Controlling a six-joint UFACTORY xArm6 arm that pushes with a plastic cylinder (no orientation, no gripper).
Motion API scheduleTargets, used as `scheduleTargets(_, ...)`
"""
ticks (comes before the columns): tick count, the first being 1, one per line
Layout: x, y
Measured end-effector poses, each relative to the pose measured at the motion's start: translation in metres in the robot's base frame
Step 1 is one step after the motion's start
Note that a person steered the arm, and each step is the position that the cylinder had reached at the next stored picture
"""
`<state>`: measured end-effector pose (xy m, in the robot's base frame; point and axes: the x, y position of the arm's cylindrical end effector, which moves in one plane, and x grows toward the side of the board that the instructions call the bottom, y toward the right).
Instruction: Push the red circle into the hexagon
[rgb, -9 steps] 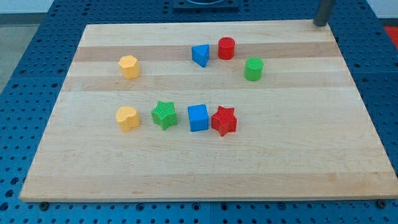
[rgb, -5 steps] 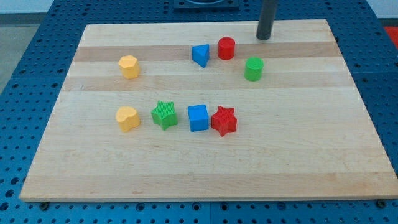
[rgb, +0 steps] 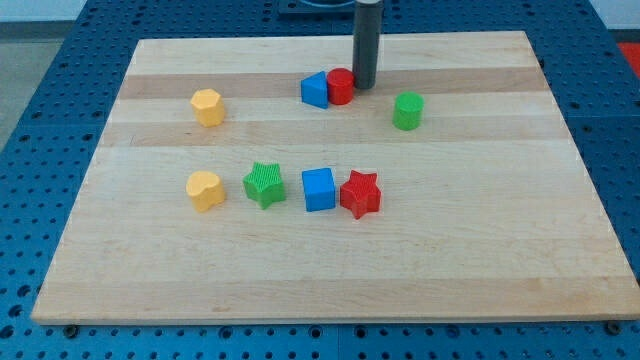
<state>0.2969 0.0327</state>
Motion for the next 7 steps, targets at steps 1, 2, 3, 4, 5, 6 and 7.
scheduleTargets(1, 0.0, -0.023)
scheduleTargets(2, 0.013, -0.039)
scheduleTargets(3, 0.038, -0.047)
scheduleTargets(4, 0.043, -0.062)
scheduleTargets(5, 0.05, -0.083)
scheduleTargets(6, 0.067, -0.099)
scheduleTargets(7, 0.075, -0.121)
